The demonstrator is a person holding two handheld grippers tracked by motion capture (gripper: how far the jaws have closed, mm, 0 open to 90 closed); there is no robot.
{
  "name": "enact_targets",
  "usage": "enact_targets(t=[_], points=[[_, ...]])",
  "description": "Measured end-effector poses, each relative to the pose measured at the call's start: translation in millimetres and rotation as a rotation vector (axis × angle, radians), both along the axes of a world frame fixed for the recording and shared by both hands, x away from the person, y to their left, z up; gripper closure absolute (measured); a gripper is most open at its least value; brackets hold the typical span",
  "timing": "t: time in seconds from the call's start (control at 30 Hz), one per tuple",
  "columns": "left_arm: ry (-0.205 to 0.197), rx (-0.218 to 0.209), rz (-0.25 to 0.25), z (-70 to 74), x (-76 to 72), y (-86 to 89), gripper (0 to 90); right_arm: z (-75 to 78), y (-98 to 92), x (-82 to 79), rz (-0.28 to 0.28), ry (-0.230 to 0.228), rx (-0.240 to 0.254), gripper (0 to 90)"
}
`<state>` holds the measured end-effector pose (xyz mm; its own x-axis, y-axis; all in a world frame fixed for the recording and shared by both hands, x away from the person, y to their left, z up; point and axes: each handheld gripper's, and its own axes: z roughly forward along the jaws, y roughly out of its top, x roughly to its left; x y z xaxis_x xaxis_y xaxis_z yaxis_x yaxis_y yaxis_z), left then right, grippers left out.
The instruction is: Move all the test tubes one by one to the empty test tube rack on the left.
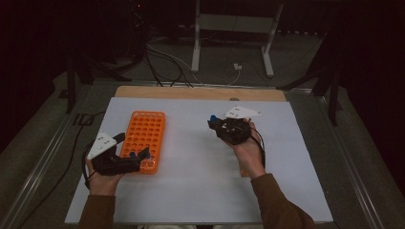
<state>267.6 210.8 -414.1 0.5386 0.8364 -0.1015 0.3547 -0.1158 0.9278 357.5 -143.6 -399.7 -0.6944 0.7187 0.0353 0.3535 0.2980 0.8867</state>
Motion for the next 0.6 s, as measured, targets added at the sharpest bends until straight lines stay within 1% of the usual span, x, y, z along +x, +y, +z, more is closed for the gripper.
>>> enact_targets(t=[0.1, 0.27, 0.47, 0.6], points=[[0.002, 0.009, -0.03, 1.4, 3.8, -14.1, 1.4, 1.0, 6.1, -0.7, 0.018, 0.005, 0.01, 77.2], [0.001, 0.0, -0.067, 0.9, 9.4, -34.6, 1.4, 3.0, 17.5, -4.4, 0.046, 0.006, 0.006, 77.2], [-0.001, 0.005, -0.096, 2.7, 14.3, -51.7, 2.2, 6.5, 27.0, -7.7, 0.077, 0.012, 0.011, 77.2], [0.009, 0.016, -0.112, 0.6, 17.6, -60.5, 3.3, 5.6, 33.0, -11.7, 0.097, 0.016, 0.011, 77.2]])
